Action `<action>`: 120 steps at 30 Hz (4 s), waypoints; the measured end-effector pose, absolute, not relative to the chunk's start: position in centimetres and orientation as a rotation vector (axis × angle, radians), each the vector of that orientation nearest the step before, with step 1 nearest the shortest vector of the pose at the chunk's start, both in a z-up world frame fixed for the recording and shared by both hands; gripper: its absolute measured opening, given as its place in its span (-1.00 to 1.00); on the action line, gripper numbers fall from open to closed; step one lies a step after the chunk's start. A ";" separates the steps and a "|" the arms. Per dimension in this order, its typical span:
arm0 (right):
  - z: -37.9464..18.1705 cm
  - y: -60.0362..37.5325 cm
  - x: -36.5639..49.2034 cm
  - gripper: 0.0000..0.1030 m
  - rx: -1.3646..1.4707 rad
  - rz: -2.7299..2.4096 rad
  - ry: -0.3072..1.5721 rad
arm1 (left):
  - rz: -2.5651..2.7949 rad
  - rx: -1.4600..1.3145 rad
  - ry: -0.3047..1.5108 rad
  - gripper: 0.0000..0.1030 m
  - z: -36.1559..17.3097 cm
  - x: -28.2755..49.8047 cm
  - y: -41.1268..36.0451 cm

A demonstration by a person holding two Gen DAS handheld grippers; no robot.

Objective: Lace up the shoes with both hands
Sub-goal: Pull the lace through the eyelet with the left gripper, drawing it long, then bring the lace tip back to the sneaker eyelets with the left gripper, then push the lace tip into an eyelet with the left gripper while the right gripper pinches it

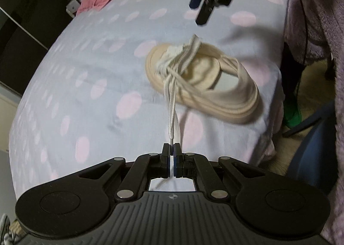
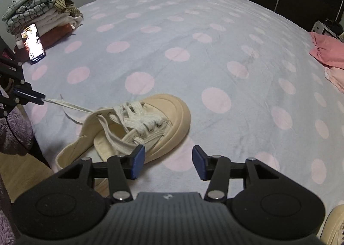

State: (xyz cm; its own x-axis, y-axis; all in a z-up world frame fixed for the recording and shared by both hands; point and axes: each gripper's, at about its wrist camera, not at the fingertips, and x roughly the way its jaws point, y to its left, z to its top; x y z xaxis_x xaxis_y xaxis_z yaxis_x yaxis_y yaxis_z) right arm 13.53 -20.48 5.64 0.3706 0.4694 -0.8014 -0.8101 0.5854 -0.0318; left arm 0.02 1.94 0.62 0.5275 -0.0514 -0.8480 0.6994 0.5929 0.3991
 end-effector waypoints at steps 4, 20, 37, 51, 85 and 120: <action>6.2 -20.2 13.3 0.08 -0.458 0.855 0.812 | -0.494 0.838 0.958 -0.99 0.4 -1.1 3.0; 7.2 -19.2 13.1 0.22 -0.455 0.880 0.767 | -0.365 0.440 1.092 -0.99 -4.6 3.0 7.2; 7.0 -18.2 12.9 0.32 -0.485 0.907 0.760 | -0.050 -0.341 1.160 -0.72 -6.8 5.9 16.3; 6.9 -18.1 12.6 0.33 -0.514 0.907 0.752 | 0.033 -0.427 1.202 -0.79 -8.7 7.2 17.0; 4.8 -18.0 11.6 -0.05 -0.479 1.018 0.888 | -0.221 0.652 0.712 -0.98 9.0 2.0 5.9; 2.1 -18.7 14.9 -0.86 -0.290 1.008 1.070 | -0.892 0.977 0.686 -0.98 -3.4 4.8 -6.8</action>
State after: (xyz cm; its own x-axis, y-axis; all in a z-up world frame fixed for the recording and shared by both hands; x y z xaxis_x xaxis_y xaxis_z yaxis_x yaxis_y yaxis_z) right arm 14.87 -18.73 2.12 0.1076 0.5430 -0.8328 -0.7991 0.5456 0.2525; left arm 4.78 -6.82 -3.37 0.4753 -0.3189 -0.8200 0.8744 0.2749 0.3999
